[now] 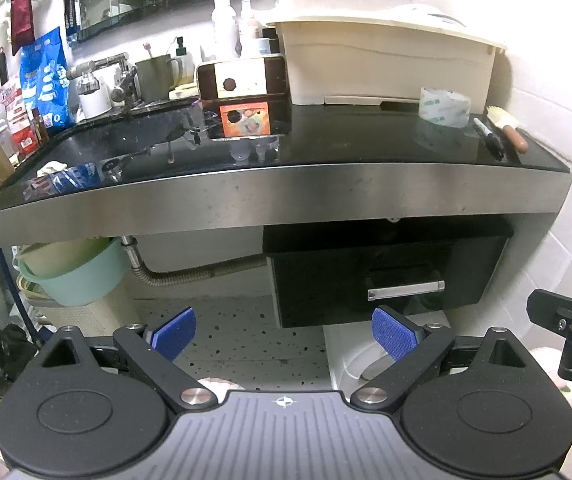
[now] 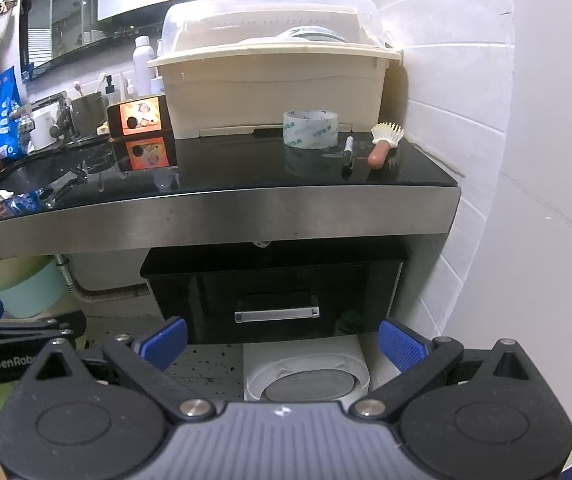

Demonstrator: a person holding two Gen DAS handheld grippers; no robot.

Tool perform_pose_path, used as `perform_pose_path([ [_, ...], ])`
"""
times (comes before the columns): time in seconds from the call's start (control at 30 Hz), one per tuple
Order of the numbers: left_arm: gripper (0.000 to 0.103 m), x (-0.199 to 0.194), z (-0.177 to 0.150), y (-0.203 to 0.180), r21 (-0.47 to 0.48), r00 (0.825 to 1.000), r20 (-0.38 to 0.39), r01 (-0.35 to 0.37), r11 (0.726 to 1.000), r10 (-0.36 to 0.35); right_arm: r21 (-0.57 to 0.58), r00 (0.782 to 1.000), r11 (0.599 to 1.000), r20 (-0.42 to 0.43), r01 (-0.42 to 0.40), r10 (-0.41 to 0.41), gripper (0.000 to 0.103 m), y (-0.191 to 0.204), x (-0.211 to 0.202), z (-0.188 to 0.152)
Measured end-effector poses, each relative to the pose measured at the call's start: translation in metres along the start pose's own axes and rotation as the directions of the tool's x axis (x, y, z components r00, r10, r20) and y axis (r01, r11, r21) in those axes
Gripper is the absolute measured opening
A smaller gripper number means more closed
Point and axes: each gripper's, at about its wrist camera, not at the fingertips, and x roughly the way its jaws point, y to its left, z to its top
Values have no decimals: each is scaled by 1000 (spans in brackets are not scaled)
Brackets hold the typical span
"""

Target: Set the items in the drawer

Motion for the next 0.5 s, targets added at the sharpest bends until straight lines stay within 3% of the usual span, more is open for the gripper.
perform_pose_path([
  [0.27,96,13,-4,7,-53,1000,-15,-4,999,4,36,1000,999,30,-3,2,103,-5,8,-6],
  [0.5,97,29,-13,15,-88,999,-23,21,996,-23,41,998,998,29,55,-56,103,-9,26,-15],
])
